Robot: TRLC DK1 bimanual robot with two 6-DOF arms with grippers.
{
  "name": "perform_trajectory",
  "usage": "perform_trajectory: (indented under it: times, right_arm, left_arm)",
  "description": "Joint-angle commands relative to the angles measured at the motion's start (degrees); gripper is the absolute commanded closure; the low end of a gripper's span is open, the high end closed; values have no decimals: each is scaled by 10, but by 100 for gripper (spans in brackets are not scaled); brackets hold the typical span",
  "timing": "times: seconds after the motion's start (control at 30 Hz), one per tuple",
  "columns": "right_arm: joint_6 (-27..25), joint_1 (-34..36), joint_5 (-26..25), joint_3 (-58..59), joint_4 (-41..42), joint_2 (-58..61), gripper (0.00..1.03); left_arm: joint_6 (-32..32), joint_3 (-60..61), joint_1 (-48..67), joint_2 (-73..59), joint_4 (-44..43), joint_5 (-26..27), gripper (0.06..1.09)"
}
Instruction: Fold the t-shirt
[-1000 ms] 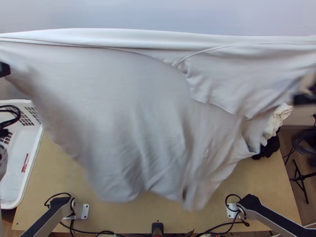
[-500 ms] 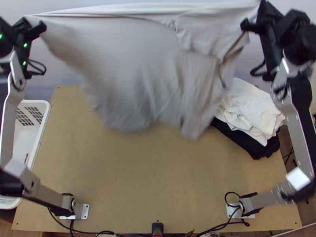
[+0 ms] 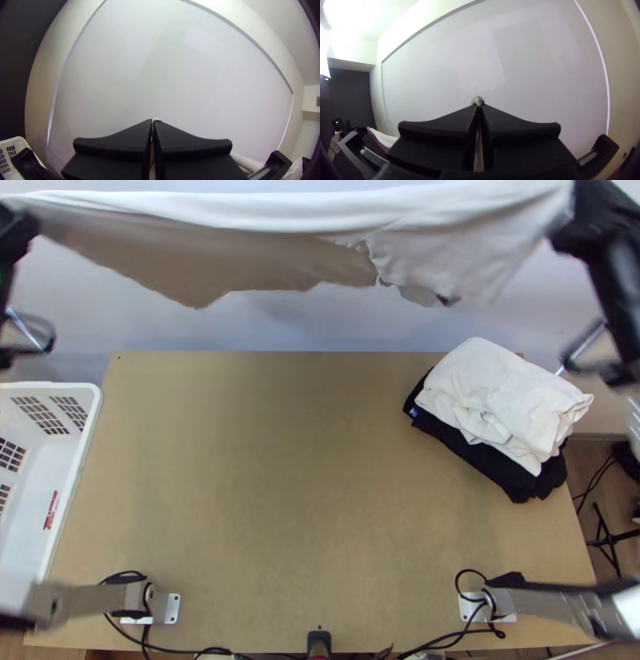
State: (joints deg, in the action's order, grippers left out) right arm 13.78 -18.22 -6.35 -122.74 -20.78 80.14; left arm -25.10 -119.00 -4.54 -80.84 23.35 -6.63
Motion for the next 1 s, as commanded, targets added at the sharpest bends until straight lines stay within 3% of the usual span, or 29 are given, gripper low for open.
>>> perform_trajectory:
  times: [0.0, 0.23, 0.53, 0.67, 0.83, 0.97]
  right_arm:
    - [11, -62, 16, 98, -64, -191, 100]
    - [11, -77, 16, 105, -156, -287, 100]
    - [-5, -76, 13, 142, -182, -284, 100]
    - [26, -74, 11, 314, -166, -307, 100]
    - [92, -71, 53, 620, -16, -348, 100]
    - [107, -73, 84, 795, 93, -320, 100]
  left_arm:
    - [-21, 144, 3, 205, 26, 22, 105]
    - [27, 328, -24, 357, -31, 22, 105]
    - [28, 351, -24, 376, -4, 26, 105]
    - [27, 467, -24, 416, 7, 28, 105]
    - [-2, 669, -11, 452, 11, 71, 105]
    - [12, 809, 31, 427, -58, 84, 105]
